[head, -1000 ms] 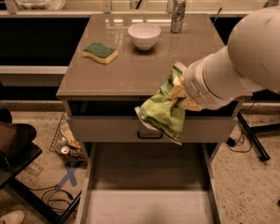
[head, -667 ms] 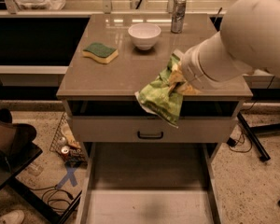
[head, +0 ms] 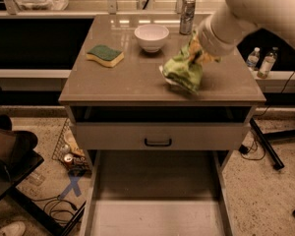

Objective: Pick green jalapeno chip bag from middle drawer and place on counter

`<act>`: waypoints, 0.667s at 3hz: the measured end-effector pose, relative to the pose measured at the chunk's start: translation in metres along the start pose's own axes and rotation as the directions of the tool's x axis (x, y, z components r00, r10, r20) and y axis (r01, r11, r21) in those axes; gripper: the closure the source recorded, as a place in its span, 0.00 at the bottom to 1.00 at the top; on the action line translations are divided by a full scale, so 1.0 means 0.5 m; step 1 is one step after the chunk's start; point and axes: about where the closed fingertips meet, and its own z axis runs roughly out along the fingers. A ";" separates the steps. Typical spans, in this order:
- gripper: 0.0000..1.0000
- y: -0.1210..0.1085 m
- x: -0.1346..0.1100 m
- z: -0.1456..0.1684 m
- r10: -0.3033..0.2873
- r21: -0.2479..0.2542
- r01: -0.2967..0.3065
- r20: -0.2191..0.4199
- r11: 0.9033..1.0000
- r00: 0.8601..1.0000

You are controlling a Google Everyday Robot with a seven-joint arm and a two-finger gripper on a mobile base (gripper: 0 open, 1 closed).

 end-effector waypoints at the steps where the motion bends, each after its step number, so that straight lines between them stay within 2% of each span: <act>1: 1.00 -0.077 0.151 0.021 0.057 0.034 -0.054 -0.102 0.998 0.993; 2: 1.00 -0.113 0.237 0.011 0.130 0.083 -0.116 -0.190 0.990 0.973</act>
Offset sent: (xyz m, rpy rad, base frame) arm 0.1481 -0.0783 0.0917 0.0254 -0.2555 -0.3063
